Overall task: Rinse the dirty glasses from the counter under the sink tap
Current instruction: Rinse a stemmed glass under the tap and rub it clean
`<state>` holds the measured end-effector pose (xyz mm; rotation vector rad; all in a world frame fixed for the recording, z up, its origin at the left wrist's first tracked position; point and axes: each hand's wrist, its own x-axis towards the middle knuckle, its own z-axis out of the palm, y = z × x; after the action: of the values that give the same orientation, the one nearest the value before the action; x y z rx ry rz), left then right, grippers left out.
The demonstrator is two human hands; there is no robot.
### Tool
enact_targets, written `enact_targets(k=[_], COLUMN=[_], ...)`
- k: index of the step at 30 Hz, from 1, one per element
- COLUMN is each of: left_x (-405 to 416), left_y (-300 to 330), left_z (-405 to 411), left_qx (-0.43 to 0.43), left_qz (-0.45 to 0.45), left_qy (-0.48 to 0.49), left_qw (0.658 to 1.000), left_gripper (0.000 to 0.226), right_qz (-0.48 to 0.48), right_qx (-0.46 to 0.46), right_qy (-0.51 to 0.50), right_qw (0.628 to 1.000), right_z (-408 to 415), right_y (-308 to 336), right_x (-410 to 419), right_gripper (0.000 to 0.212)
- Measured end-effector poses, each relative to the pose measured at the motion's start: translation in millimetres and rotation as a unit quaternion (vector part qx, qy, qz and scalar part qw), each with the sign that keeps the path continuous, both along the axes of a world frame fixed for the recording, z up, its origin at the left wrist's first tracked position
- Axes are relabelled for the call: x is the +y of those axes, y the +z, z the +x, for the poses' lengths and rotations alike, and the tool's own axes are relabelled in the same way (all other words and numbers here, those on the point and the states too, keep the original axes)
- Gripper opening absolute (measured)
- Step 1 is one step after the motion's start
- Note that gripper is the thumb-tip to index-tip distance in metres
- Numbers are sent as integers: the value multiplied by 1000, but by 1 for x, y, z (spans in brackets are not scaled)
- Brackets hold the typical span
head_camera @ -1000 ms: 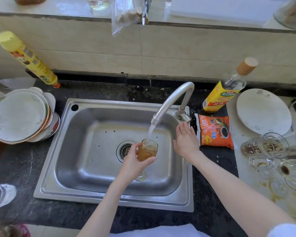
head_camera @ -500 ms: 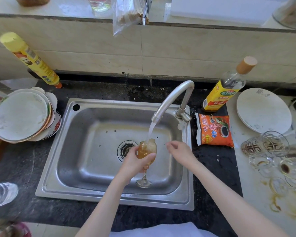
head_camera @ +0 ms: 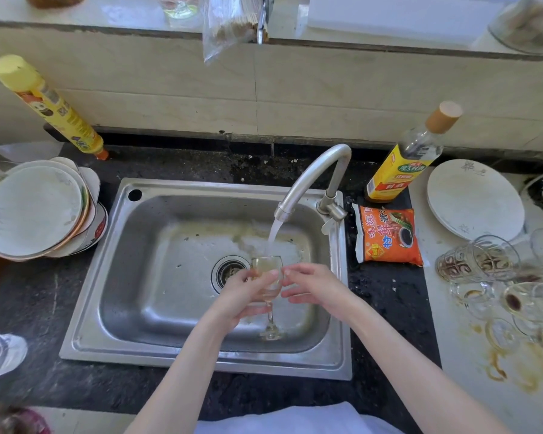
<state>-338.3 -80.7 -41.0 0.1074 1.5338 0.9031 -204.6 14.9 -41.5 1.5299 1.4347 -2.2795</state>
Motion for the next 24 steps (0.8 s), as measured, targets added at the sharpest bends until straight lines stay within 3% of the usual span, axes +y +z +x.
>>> enact_targets(k=[6, 24], left_x=[2, 8], left_y=[-3, -11], left_z=[-3, -6], left_qx=[166, 201], left_qz=[89, 159], left_qy=[-38, -27], left_qw=[981, 966], left_gripper=[57, 61], right_qz=[28, 55], right_qx=[64, 128], right_qy=[-47, -72], right_qw=[996, 988], right_z=[-3, -5], right_y=[1, 3], right_x=[1, 4], right_gripper=[22, 22])
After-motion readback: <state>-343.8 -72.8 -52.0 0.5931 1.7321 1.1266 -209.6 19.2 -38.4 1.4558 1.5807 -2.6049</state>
